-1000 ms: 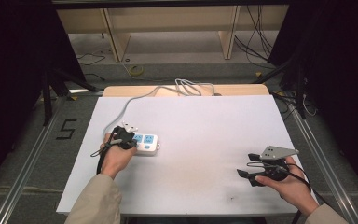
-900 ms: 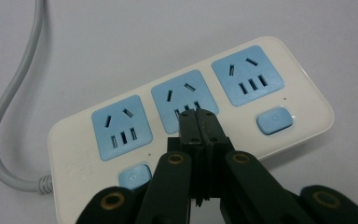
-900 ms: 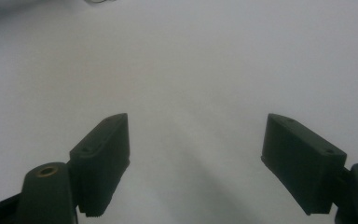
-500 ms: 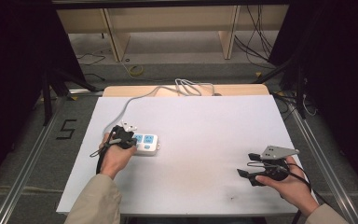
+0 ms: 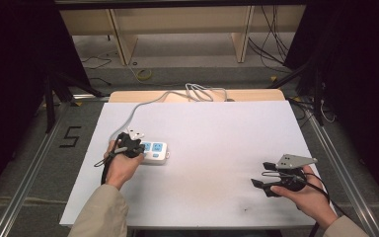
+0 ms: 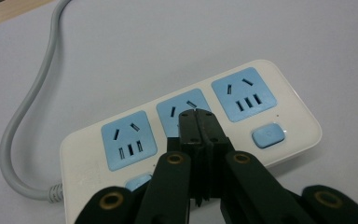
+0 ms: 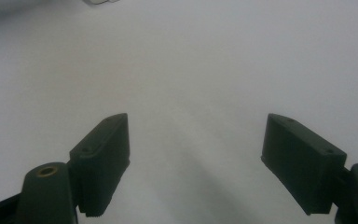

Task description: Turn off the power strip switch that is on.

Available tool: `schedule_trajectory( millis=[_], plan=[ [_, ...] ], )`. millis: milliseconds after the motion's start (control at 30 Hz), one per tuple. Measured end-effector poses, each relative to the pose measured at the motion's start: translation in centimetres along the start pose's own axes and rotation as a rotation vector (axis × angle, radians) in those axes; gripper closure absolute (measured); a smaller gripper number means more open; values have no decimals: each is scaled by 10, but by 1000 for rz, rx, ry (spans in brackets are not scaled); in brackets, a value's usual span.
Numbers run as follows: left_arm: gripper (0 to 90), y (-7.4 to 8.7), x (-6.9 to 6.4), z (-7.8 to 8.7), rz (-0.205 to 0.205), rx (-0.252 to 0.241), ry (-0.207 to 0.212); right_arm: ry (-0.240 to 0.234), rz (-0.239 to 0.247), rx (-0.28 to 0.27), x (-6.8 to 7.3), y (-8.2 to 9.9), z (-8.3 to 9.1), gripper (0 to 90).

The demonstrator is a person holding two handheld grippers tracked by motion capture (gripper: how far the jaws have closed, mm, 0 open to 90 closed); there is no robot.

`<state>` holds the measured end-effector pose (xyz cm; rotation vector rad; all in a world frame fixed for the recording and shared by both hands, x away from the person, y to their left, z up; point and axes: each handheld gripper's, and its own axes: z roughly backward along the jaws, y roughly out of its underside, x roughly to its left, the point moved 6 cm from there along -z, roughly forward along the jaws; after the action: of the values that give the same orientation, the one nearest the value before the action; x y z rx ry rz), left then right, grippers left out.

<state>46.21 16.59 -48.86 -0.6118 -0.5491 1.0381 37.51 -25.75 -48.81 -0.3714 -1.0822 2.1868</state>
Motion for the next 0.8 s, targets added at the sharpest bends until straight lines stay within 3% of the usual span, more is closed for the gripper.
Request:
schedule_trajectory(
  millis=[400,600,800],
  plan=[
    [832,-1,0,9,0,-36,9,-1,0,0,0,0,0,237],
    [740,-1,-1,14,3,-66,10,-1,1,0,0,0,0,237],
    [615,-1,-1,15,16,-103,39,-1,1,1,0,0,0,236]
  ],
)
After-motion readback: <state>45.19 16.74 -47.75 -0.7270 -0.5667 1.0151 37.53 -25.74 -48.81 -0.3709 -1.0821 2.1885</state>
